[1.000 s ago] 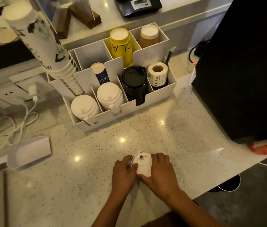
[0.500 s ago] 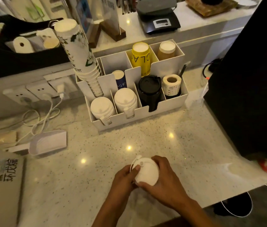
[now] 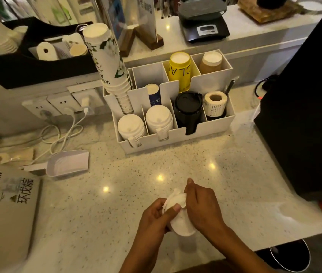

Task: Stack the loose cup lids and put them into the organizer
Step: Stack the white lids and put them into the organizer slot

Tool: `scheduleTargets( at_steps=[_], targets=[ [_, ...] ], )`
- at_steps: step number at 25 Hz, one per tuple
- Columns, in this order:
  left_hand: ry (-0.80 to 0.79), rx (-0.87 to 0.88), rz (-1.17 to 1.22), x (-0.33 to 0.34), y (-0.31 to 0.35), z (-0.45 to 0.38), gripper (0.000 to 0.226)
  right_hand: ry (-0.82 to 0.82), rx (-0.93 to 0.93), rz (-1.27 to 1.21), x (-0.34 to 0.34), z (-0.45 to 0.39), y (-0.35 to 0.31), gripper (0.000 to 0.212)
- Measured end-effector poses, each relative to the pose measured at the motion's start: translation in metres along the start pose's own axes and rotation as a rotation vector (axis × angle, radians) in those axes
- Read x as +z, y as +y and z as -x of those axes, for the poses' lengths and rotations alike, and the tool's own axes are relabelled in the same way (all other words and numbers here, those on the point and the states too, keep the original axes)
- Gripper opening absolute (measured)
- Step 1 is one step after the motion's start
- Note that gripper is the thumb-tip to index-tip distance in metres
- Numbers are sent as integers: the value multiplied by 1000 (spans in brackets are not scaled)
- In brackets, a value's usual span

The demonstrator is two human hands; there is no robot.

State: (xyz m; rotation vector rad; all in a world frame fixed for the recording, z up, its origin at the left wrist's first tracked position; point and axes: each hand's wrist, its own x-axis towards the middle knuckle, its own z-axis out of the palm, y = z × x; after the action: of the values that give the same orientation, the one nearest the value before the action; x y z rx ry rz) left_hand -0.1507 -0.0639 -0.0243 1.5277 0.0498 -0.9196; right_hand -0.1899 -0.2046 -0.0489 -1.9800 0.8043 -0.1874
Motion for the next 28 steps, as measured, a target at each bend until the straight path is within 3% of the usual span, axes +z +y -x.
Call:
scheduleTargets(
  at_steps=[5, 11, 15, 19, 22, 25, 28],
  targets=[
    [45, -30, -9, 11, -1, 1, 45, -71, -53, 31, -4, -1, -3, 58],
    [63, 14, -19, 20, 0, -1, 35, -95, -114, -12, -14, -5, 5, 56],
    [11, -2, 49, 23, 3, -5, 38, 31, 98, -147, -19, -12, 2, 59],
    [-31, 23, -77, 34, 1, -1, 49, 121, 303, -272, -38, -31, -5, 58],
    [17, 102, -118, 39, 5, 1, 45, -3, 399, -351, -41, -31, -12, 57],
    [15, 123, 3, 29, 16, -2, 47, -214, 361, -535, -50, -29, -10, 56],
    [31, 121, 87, 13, 27, -7, 42, -418, 312, -739, -60, -27, -9, 34]
  ],
)
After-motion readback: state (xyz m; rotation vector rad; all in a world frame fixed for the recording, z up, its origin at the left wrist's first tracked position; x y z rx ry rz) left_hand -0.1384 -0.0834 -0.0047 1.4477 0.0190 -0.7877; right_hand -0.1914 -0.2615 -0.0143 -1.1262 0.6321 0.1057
